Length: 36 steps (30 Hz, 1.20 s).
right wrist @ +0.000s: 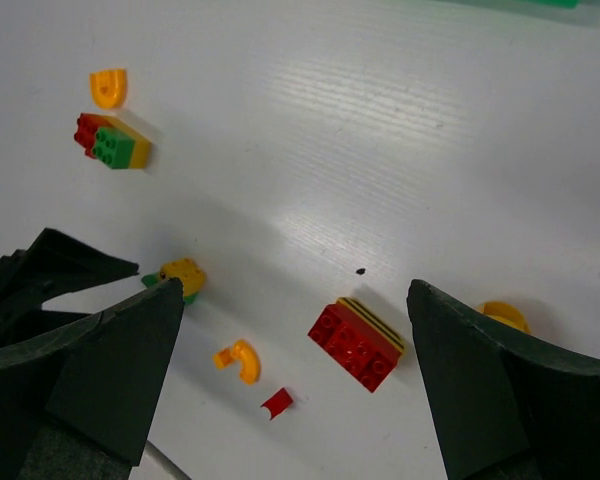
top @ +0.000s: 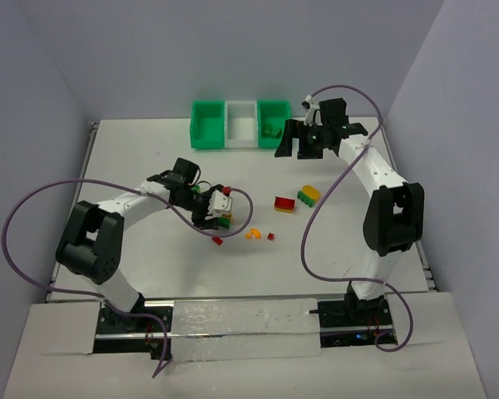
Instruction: Sort the legos into containers by color
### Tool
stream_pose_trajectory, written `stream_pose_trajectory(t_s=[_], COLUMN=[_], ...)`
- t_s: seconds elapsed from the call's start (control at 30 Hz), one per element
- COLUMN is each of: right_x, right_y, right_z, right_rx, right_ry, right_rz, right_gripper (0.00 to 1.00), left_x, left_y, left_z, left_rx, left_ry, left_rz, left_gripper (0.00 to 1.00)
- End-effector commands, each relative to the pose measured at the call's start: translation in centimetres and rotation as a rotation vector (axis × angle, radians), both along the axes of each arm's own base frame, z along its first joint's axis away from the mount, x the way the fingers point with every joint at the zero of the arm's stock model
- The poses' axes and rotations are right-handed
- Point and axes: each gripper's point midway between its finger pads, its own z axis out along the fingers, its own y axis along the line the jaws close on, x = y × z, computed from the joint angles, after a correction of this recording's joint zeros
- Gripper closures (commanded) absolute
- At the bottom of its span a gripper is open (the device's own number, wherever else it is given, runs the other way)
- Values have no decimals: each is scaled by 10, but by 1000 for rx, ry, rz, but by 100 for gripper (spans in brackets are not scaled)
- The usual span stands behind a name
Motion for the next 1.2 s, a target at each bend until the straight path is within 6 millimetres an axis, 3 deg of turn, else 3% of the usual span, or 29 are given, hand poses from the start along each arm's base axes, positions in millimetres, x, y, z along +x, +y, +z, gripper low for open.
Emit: stream_pose_trajectory(t_s=[0.0,0.13,0.5,0.63,0.83,0.9,1.17], right_x=[-16,-22,-35,-39,-42,-43,-57], right_y=[7,8,12,14,14,14,24], right_z=[28,30,20,16,13,13,5], right_rx=[68,73,86,98,94,101,170], right_ry=[-24,-20,31,53,75,83,157], right_rz=[21,29,76,90,100,104,127], right_gripper=[0,0,0,0,0,0,0], left_x=[22,32,33,35,33,31,26], left_y=[-16,-17,-22,-26,-29,-26,-20], left_z=[8,3,-14,-12,-18,-21,-27], left_rx=[-37,-24,5,-11,26,40,76], left_ry=[-64,-90,-98,-116,-93,-89,-60], left_rz=[-19,-14,-82,-100,-131,-135,-135], left_gripper=[25,25,25,24,44,46,43])
